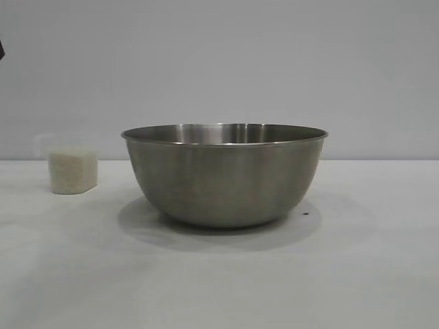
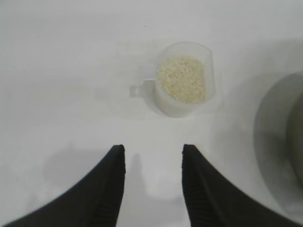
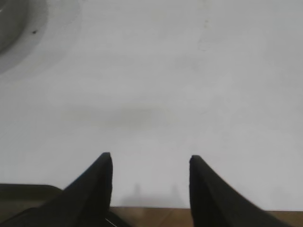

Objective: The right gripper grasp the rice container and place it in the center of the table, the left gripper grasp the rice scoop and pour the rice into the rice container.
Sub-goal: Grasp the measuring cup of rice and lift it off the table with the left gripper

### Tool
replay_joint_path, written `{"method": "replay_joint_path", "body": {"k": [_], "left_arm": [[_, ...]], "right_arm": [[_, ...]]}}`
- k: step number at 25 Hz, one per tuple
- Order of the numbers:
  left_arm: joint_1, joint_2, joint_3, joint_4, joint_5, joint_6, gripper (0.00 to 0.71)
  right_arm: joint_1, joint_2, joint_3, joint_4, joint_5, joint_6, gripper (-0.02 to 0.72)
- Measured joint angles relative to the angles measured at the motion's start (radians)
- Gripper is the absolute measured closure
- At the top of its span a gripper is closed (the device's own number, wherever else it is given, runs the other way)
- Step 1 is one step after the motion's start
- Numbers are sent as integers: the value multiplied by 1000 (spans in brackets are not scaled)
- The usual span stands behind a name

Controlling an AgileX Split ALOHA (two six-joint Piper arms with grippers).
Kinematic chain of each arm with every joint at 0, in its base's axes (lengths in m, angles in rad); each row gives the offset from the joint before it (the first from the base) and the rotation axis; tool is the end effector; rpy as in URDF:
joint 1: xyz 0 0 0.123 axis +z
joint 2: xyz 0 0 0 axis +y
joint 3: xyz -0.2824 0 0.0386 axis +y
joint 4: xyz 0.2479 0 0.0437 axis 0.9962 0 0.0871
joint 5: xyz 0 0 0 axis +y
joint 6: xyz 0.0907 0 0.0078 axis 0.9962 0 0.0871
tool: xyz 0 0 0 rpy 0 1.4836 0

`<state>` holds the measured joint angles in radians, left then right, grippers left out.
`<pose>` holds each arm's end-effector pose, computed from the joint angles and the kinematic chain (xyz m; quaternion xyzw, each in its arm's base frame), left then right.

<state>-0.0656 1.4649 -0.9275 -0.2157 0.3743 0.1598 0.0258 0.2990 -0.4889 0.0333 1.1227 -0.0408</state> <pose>0.3048 -0.0272 0.2523 0.0257 0.9288 -0.0560 0.3655 0.0369 0.0037 0.2646 -0.0297 0.9344 0.0139 0.3548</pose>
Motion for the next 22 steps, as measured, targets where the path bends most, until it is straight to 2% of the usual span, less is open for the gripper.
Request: {"method": "replay_joint_path", "body": {"k": [10,22], "left_arm": [[0,0,0,0,0,0,469],[0,0,1,0,-2,0,469]], "right_arm": [[0,-301,0,0,12,0,383],[0,-316,0,0,16,0,383]]}}
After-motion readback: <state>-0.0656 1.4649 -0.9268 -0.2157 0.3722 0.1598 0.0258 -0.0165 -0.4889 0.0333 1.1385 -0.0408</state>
